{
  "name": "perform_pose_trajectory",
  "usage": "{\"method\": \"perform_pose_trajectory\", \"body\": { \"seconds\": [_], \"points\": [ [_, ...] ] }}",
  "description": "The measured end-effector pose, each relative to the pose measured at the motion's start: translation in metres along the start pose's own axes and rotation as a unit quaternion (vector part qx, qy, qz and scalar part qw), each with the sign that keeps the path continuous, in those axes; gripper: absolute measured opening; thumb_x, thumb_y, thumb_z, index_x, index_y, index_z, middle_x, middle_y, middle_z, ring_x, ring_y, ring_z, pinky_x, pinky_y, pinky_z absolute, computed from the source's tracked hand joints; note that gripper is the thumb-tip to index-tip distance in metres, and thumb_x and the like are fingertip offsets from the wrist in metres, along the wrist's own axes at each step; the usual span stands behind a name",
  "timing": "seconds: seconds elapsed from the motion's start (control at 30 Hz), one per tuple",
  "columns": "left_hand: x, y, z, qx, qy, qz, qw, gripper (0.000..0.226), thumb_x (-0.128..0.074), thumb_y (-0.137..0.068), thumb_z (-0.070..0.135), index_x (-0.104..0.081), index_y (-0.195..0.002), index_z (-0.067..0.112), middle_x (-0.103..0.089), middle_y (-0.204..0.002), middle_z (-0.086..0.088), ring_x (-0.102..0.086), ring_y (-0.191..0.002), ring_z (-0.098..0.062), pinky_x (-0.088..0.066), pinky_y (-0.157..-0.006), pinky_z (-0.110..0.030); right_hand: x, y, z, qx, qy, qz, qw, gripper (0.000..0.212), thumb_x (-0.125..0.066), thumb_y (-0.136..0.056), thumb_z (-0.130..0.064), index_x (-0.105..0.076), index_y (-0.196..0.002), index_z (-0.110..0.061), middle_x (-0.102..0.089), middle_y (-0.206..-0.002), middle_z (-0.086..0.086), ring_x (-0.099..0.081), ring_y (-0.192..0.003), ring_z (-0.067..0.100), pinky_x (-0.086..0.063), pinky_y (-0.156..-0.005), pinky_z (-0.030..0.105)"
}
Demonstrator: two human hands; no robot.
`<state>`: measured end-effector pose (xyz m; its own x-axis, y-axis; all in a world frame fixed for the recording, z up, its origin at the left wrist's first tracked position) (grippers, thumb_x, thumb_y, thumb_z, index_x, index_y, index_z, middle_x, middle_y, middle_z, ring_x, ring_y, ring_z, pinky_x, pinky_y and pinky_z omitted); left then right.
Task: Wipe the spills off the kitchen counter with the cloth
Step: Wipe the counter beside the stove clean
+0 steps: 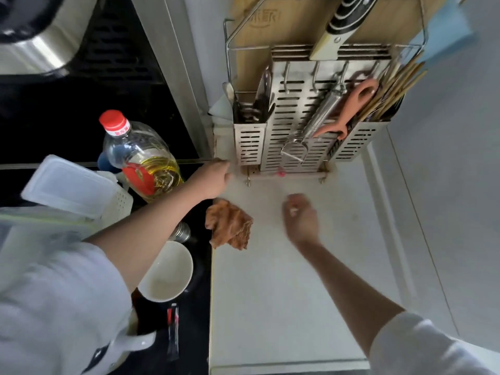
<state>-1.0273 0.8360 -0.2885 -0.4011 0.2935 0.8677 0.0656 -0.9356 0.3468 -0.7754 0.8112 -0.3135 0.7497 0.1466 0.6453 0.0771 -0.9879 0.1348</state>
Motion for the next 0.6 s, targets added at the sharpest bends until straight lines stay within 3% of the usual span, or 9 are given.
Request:
{"method": "perform_pose_trajectory", "body": {
  "seconds": [0.07, 0.13, 0.2, 0.3, 0.37, 0.47, 0.53, 0.6],
  "points": [
    [-0.014, 0.011, -0.013, 0.005, -0.015, -0.019, 1.000, 0.030, -0.047, -0.097, 0.010, -0.060, -0.124, 0.005, -0.060, -0.123, -0.015, -0.056, -0.115, -0.034, -0.045, -0.095, -0.036, -0.054, 0.029, -0.030, 0.131, 0.032, -0.173, 0.976, 0.035, -0.055, -0.094, -0.017, -0.060, -0.129, -0.015, -0.060, -0.131, 0.008, -0.053, -0.124, 0.026, -0.044, -0.104, 0.036],
    [-0.019, 0.018, -0.019, 0.006, -0.035, -0.037, 0.999, 0.041, -0.045, -0.097, 0.008, -0.053, -0.138, 0.010, -0.053, -0.137, -0.013, -0.050, -0.125, -0.032, -0.041, -0.104, -0.034, -0.096, 0.029, -0.050, 0.197, 0.097, -0.281, 0.934, 0.061, -0.057, -0.093, -0.020, -0.037, -0.150, -0.018, -0.037, -0.155, 0.004, -0.032, -0.142, 0.019, -0.029, -0.117, 0.030],
    [-0.025, 0.017, -0.027, 0.016, -0.051, -0.070, 0.996, 0.048, -0.043, -0.096, 0.005, -0.047, -0.143, 0.012, -0.049, -0.141, -0.014, -0.047, -0.128, -0.032, -0.040, -0.106, -0.037, -0.131, 0.024, -0.057, 0.248, 0.218, -0.302, 0.894, 0.080, -0.059, -0.094, -0.027, -0.012, -0.157, -0.014, -0.013, -0.165, 0.005, -0.008, -0.151, 0.018, -0.012, -0.123, 0.030],
    [-0.030, 0.015, -0.026, -0.007, -0.072, -0.103, 0.992, 0.034, -0.043, -0.093, 0.003, -0.053, -0.125, 0.009, -0.054, -0.129, -0.015, -0.056, -0.114, -0.032, -0.049, -0.095, -0.041, -0.143, 0.057, -0.039, 0.315, 0.323, -0.278, 0.848, 0.075, -0.042, -0.097, -0.032, -0.004, -0.157, -0.008, 0.003, -0.165, 0.008, 0.008, -0.152, 0.022, 0.003, -0.124, 0.036],
    [-0.035, 0.011, -0.029, -0.014, -0.082, -0.125, 0.989, 0.031, -0.042, -0.092, 0.002, -0.051, -0.120, 0.008, -0.049, -0.132, -0.017, -0.058, -0.111, -0.034, -0.050, -0.093, -0.042, -0.134, 0.092, -0.025, 0.396, 0.346, -0.257, 0.810, 0.071, -0.039, -0.093, -0.031, -0.017, -0.155, -0.006, -0.008, -0.164, 0.011, -0.001, -0.152, 0.027, -0.003, -0.124, 0.043],
    [-0.032, 0.010, -0.031, -0.006, -0.103, -0.142, 0.985, 0.038, -0.039, -0.091, -0.001, -0.045, -0.129, 0.004, -0.039, -0.143, -0.019, -0.056, -0.116, -0.036, -0.048, -0.095, -0.041, -0.134, 0.084, -0.029, 0.419, 0.372, -0.217, 0.800, 0.064, -0.058, -0.083, -0.040, -0.051, -0.140, -0.011, -0.051, -0.144, 0.007, -0.044, -0.133, 0.031, -0.031, -0.115, 0.043],
    [-0.033, 0.005, -0.032, 0.010, -0.112, -0.148, 0.983, 0.045, -0.042, -0.093, 0.001, -0.040, -0.137, 0.003, -0.042, -0.143, -0.020, -0.053, -0.121, -0.036, -0.045, -0.094, -0.037, -0.143, 0.038, -0.051, 0.379, 0.381, -0.174, 0.825, 0.065, -0.069, -0.076, -0.042, -0.057, -0.132, -0.014, -0.059, -0.126, 0.005, -0.053, -0.111, 0.030, -0.042, -0.098, 0.039],
    [-0.032, 0.001, -0.029, 0.010, -0.121, -0.144, 0.982, 0.056, -0.046, -0.095, 0.007, -0.029, -0.148, 0.006, -0.042, -0.146, -0.019, -0.050, -0.125, -0.034, -0.045, -0.095, -0.035, -0.146, -0.007, -0.067, 0.289, 0.335, -0.164, 0.882, 0.068, -0.078, -0.070, -0.038, -0.058, -0.130, -0.013, -0.058, -0.123, 0.007, -0.054, -0.106, 0.033, -0.048, -0.091, 0.044]
  ]
}}
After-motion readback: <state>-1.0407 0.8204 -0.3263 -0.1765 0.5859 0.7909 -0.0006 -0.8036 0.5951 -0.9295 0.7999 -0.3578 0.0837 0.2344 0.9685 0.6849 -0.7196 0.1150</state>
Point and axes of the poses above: each hand's wrist, its own y-axis away from the middle knuckle, its own x-axis out of the back of the hand, z = x × y, the point moved 5 cm from there along -y, towards the middle knuckle
